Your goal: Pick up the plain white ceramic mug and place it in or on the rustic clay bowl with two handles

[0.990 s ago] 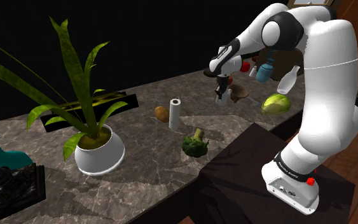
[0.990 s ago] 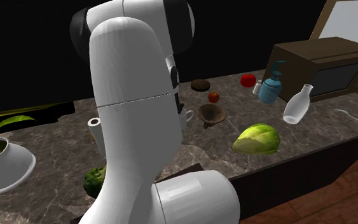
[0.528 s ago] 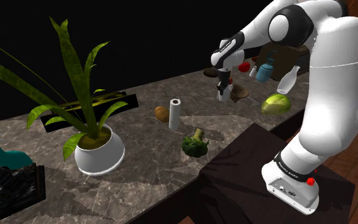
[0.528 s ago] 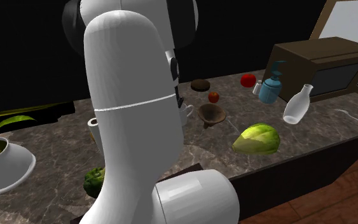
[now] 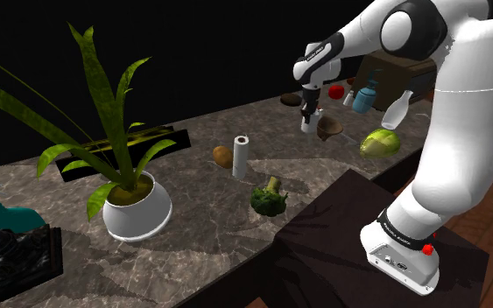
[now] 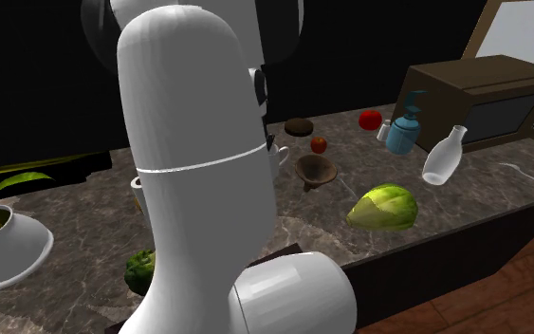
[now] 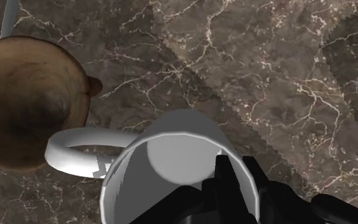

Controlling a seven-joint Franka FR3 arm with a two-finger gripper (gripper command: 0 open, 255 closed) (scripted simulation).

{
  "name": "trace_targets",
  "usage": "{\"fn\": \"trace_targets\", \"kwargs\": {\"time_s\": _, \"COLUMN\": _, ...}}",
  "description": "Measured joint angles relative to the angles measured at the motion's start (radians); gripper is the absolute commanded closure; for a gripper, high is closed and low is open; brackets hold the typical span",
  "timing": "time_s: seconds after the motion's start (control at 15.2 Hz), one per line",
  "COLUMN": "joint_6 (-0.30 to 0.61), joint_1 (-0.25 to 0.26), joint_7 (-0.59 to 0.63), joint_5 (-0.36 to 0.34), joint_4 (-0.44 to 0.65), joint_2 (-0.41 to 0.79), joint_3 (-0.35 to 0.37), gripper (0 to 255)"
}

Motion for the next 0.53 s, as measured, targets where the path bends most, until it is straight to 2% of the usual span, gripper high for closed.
{"fn": "trace_targets", "kwargs": {"time_s": 0.4, "joint_6": -0.059, "joint_1": 0.009, "joint_7": 0.007, "joint_5": -0.018, "joint_4": 0.013, "joint_2": -0.049, "joint_3": -0.01, "gripper": 255}}
{"fn": "trace_targets", "kwargs": {"time_s": 0.53, "joint_6": -0.081, "joint_1": -0.013, "joint_7": -0.02, "joint_5": -0.014, "joint_4": 0.05, "joint_2": -0.034, "joint_3": -0.016, "gripper": 255}}
